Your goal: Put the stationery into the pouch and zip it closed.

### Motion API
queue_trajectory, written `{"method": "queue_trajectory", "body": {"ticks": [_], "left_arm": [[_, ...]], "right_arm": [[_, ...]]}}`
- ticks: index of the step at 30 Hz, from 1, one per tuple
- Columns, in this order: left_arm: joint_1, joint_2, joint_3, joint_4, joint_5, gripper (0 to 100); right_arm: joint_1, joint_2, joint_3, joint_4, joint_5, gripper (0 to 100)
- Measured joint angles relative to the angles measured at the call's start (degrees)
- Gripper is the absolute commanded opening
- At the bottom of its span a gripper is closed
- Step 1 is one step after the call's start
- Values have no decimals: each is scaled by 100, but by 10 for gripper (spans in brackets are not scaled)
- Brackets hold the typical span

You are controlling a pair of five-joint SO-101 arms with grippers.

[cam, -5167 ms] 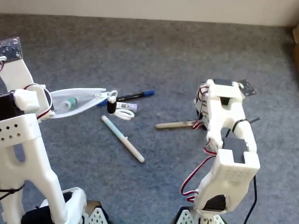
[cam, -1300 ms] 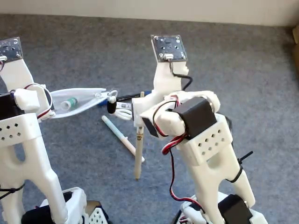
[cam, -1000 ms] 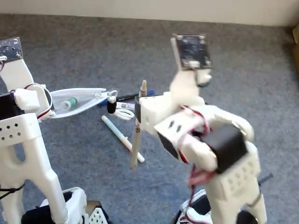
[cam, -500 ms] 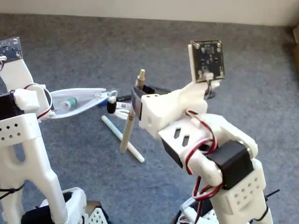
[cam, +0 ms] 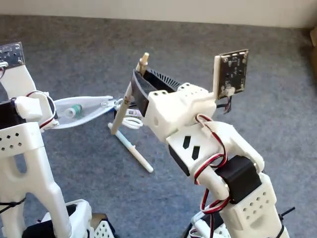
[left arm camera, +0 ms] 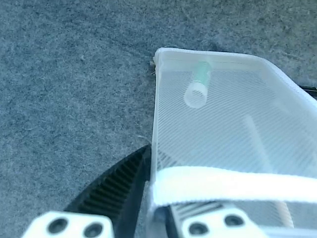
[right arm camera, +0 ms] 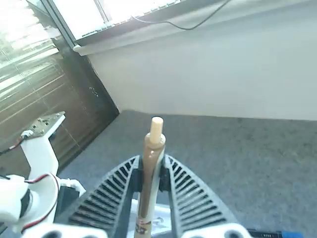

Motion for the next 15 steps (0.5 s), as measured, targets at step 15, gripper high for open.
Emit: {"method": "queue_trajectory", "body": {"ticks": [15], "left_arm": [[0, 0, 0, 0, 0, 6]], "right_arm": [[-149, 0, 484, -2119, 0, 5]]}}
